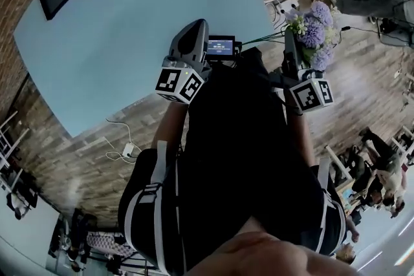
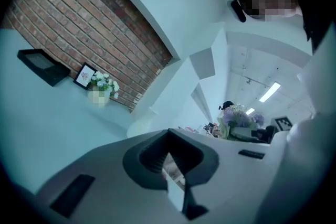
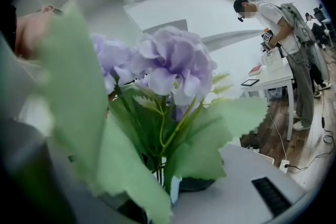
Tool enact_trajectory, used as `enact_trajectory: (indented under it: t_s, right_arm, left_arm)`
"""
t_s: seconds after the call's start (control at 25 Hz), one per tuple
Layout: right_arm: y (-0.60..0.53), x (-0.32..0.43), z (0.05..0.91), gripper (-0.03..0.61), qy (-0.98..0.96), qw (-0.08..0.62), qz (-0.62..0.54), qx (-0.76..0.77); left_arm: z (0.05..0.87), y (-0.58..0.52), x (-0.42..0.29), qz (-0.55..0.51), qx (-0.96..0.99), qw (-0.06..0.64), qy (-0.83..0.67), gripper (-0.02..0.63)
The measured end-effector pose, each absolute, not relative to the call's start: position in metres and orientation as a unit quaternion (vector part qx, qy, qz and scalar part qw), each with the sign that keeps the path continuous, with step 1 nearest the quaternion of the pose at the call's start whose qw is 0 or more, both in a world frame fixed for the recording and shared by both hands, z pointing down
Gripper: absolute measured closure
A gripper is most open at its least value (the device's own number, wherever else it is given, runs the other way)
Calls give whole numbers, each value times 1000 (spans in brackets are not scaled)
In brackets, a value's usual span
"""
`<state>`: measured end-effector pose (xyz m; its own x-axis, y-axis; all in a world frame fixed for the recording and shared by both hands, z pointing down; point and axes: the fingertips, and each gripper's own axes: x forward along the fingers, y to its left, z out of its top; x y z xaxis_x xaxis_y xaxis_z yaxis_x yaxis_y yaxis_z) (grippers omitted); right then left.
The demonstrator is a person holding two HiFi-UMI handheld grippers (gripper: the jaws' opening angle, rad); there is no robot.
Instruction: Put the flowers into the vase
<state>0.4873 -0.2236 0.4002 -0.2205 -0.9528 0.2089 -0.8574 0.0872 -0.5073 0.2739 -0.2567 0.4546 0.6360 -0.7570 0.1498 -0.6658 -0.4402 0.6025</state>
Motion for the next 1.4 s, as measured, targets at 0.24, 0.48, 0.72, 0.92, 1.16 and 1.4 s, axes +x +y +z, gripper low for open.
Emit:
enact_trajectory:
  t_s: [0.24, 0.48, 0.72, 0.92, 1.16, 1.4]
  right_arm:
    - [-280, 478, 407, 446, 776, 70, -264, -569]
    - [-316, 504, 407, 446, 820, 75, -256, -505]
    - [-357, 545, 407, 446, 849, 76, -250, -460]
    - [-381, 559, 429, 446, 867, 68, -264, -416]
    - [-402, 538, 414, 446, 885, 76, -222, -403]
    - [-390, 498, 387, 446, 897, 71, -94, -426]
  left_arm:
    - [462, -282, 239, -72, 821, 295, -484, 595]
    - [450, -297, 273, -77, 776, 283, -559, 595]
    - [427, -320, 338, -108, 740, 285, -599, 595]
    - [423, -315, 373, -82, 724, 274, -628, 595]
    - [429, -290, 347, -64, 693, 276, -663, 595]
    - [438, -297, 324, -84, 709, 296, -635, 595]
